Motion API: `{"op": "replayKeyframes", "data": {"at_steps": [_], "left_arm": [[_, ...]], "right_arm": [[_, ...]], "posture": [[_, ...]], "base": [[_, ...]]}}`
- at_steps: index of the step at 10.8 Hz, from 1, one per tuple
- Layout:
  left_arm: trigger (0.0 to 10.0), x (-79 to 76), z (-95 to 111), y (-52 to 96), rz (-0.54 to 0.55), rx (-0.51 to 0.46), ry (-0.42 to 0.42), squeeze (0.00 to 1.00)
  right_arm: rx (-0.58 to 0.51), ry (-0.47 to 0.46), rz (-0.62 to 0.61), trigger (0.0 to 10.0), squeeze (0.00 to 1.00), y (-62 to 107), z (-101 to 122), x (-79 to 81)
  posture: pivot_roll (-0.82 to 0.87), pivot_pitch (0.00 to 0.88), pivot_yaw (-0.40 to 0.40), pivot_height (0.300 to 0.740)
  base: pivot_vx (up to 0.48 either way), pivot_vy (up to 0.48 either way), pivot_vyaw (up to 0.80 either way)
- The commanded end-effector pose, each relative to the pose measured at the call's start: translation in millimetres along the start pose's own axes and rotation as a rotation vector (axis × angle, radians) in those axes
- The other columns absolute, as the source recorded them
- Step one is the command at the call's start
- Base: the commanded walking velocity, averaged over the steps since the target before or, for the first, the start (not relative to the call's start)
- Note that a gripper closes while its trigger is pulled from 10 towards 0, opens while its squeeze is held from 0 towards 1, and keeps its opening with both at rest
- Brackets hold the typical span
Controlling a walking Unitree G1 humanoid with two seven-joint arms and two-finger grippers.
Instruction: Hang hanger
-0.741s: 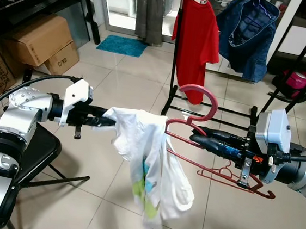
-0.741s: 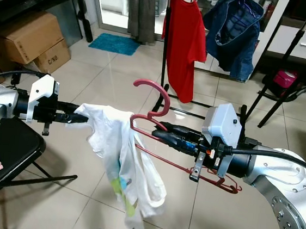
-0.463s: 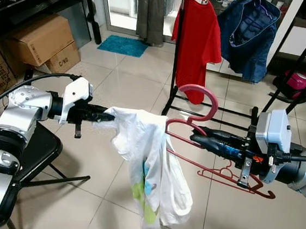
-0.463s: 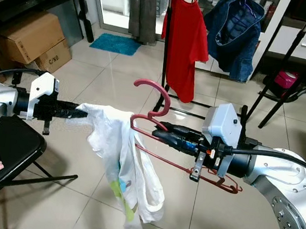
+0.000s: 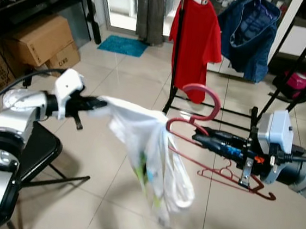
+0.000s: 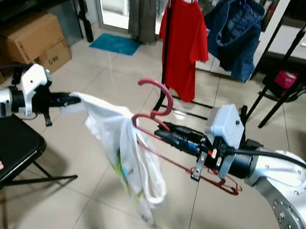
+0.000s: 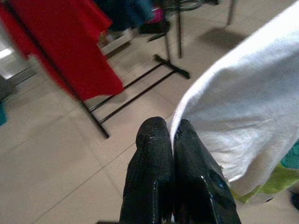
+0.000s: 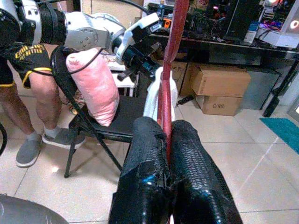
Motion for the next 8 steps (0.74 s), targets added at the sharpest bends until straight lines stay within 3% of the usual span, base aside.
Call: {"op": "replayKeyframes", "data": {"at_steps": [1, 5, 7, 8], "left_arm": [[0.0, 21.1, -3.4, 9.5, 0.108, 0.056, -0.002, 0.00], [0.0, 48.7, -23.2, 20.6, 0.350, 0.192, 0.039, 0.00], [0.0, 49.5, -12.5, 12.9, 0.349, 0.135, 0.040, 0.00], [10.0, 46.1, -3.2, 6.4, 0.310, 0.079, 0.056, 0.00]], "right_arm": [[-0.034, 0.025, 0.008, 10.0, 0.00, 2.0, 9.8, 4.4], [-0.039, 0.017, -0.018, 10.0, 0.00, 4.0, 8.9, 1.1], [-0.049, 0.004, -0.029, 10.0, 0.00, 3.1, 7.1, 0.1], [-0.052, 0.002, -0.030, 10.0, 0.00, 2.5, 7.1, 0.3]], "posture": [[-0.17, 0.028, 0.116, 0.740], [-0.17, 0.030, 0.122, 0.740], [-0.17, 0.028, 0.124, 0.740], [-0.17, 0.029, 0.128, 0.740]], "base": [[0.000, 0.000, 0.00], [0.000, 0.000, 0.00], [0.000, 0.000, 0.00], [0.000, 0.000, 0.00]]}}
Point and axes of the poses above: a point about 5 cm out from each wrist's last joint towards the gripper, its own y axis pointing back from the gripper into the wrist, its own z axis along the axis of the wrist's last joint, x = y × z, the point moved 6 cm from there along -y, pointing out of the wrist towards the gripper, and after that the axes turned 14 degrees about -y, right-handed, at the moved point
